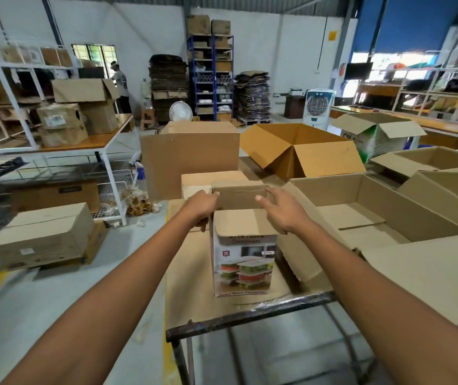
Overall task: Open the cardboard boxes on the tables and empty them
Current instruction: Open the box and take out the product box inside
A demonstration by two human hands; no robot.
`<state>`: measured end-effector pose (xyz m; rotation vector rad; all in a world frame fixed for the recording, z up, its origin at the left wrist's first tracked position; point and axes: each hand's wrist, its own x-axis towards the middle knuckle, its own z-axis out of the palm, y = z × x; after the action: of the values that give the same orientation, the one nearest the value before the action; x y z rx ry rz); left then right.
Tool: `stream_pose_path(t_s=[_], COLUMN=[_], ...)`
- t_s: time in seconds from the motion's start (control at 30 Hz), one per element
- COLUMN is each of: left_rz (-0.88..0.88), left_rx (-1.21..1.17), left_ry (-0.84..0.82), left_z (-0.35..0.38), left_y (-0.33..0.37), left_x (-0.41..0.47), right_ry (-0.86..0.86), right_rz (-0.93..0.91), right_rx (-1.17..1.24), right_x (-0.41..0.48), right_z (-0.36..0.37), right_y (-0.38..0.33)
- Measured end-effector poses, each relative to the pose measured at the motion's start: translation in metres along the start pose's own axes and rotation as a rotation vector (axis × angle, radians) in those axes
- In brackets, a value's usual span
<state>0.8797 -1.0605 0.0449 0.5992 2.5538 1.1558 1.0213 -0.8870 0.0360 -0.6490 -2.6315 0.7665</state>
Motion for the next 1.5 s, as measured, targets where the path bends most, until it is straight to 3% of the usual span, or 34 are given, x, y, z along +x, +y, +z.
stream_pose_path(t_s=[0.2,0.43,0.73,0.97,1.2,1.5], left_rz=[0.189,0.443,0.308,0.251,0.198,0.273], left_rx=[0.359,0.223,0.073,0.0,0.02,-0.001], left_ry=[0.289,0.565,0.741,0.649,0.554,0.441], left_z=[-0.017,-0.013,-0.015,-0.039,-0.118,-0.188], left_y=[0.001,-0.03,-0.12,-0.229,-0.341,-0.377], left_x=[-0.032,-0.109,-0.193,-0.202,-0.155,-0.049], right_ry=[0.147,0.313,0.259,0.105,0.072,0.123], right_rz=[-0.126,-0.288,-0.374,-0.35,-0.248,-0.135], right_rx=[-0.048,0.185,0.535,0.544,0.539,0.53], right_x=[-0.028,-0.096,-0.159,-0.157,-0.123,-0.061], right_z=[-0.013,-0.004,0.098,0.211,0.299,0.358], right_y=[-0.017,-0.045,-0.082,-0.107,-0.175,-0.236])
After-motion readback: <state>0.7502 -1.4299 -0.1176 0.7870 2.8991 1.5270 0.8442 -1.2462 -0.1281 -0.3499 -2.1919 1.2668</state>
